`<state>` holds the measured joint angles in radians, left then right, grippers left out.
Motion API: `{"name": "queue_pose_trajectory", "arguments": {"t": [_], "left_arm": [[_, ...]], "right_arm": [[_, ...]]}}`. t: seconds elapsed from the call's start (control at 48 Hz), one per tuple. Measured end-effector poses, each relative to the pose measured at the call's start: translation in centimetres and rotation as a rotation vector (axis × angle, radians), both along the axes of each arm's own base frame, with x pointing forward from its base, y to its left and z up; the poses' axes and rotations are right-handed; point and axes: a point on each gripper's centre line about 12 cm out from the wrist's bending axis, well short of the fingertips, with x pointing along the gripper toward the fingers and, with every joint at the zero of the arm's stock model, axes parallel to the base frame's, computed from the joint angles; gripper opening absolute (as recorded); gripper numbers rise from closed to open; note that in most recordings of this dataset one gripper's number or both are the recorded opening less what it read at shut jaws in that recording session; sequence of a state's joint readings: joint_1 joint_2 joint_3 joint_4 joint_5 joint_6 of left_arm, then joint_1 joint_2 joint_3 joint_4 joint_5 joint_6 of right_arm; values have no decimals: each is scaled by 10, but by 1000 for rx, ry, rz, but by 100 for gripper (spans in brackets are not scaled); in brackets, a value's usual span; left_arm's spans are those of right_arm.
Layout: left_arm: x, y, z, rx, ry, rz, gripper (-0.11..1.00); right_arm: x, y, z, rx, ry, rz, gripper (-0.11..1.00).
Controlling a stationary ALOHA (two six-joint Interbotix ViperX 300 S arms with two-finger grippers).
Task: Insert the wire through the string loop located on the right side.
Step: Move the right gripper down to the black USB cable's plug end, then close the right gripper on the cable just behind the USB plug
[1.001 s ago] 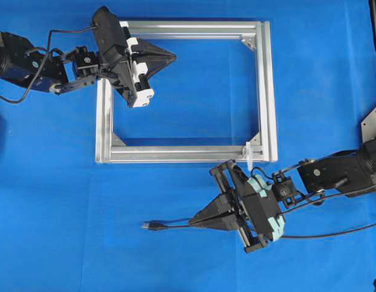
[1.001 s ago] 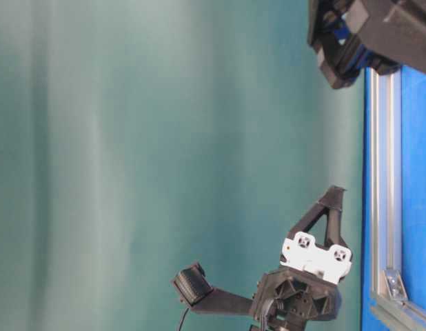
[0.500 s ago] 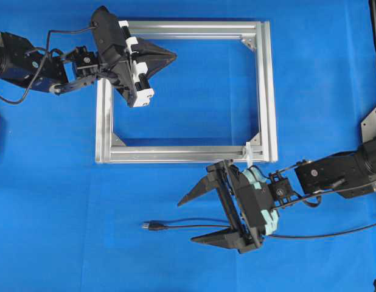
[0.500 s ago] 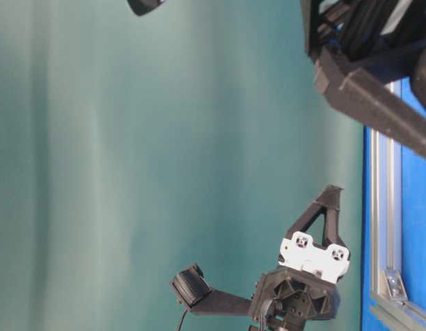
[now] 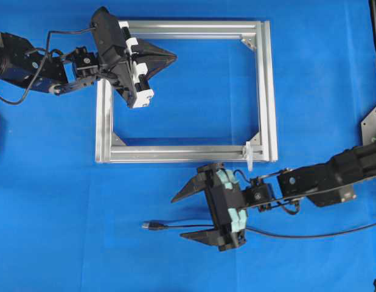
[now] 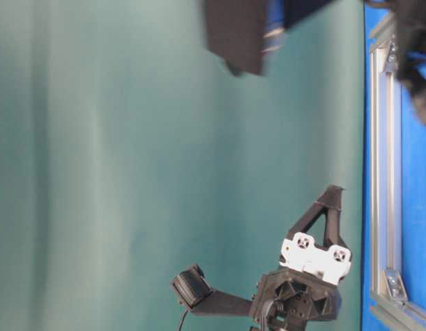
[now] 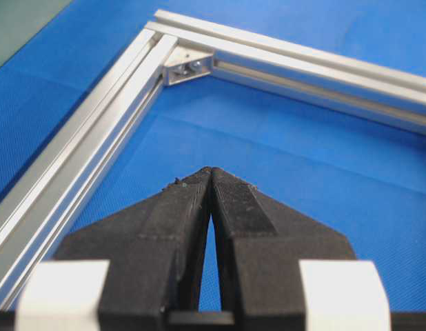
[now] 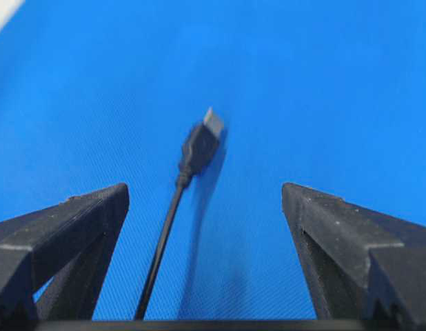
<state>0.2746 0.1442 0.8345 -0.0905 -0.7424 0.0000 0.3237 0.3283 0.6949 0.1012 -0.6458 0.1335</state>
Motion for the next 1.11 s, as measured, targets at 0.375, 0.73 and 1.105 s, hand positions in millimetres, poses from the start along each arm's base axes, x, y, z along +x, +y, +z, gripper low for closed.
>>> {"name": "queue_pose_trajectory", "arguments": {"t": [0.375,0.73,1.105], "left_arm": [[-1,-1,-1,-3,4,-1,0],[-1,-1,-1,-3,5,-1,0],[-1,-1,-1,-5,5,-1,0]], "right_arm": [[7,6,-18,20,34,-33,88],[7,8,-20,17,35,-29,31],[7,7,-20,16,35,-30,-4]]}}
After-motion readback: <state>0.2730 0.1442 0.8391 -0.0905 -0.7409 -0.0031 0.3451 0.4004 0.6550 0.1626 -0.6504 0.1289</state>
